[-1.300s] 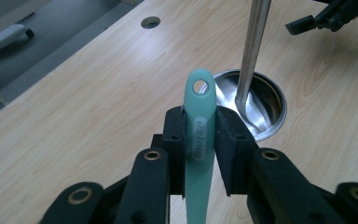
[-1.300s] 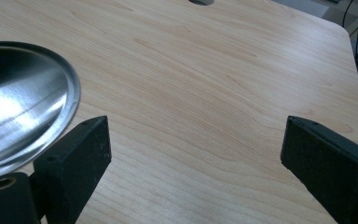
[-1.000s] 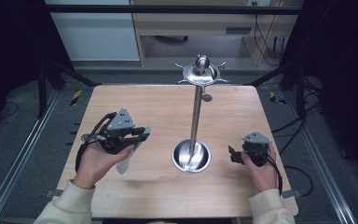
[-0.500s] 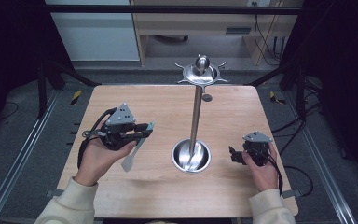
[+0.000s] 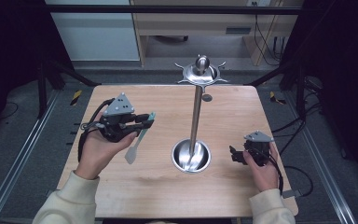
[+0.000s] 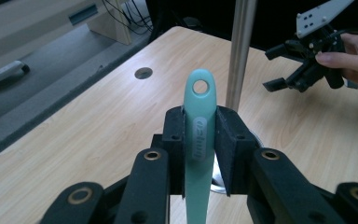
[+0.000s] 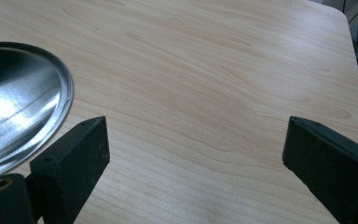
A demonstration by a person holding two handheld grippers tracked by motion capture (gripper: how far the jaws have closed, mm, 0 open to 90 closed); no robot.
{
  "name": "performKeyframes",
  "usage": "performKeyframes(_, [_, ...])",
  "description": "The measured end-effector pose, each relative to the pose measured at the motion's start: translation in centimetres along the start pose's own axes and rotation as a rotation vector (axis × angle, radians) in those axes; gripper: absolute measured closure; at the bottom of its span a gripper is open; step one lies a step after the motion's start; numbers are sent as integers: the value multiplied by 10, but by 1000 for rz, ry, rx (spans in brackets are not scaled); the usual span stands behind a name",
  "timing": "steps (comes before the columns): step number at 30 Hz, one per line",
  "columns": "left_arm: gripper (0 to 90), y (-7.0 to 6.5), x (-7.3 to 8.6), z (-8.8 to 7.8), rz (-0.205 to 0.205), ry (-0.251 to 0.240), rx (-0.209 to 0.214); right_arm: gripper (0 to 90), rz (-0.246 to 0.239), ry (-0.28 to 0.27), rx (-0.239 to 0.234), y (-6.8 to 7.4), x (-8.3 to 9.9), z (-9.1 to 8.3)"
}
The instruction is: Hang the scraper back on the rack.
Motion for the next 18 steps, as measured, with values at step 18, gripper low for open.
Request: performKeyframes(18, [745, 2, -16, -2, -14, -36, -7, 87, 49, 23, 2, -5, 9, 2])
Point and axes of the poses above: each handheld gripper's, and its own axes: z roughly forward along the jaws, x roughly out of its underside, y roughly to its left, the point moved 10 cm from there along z, roughly forward along the jaws, and after that the axes turned 9 degrees about -x, right-handed, at the moved point
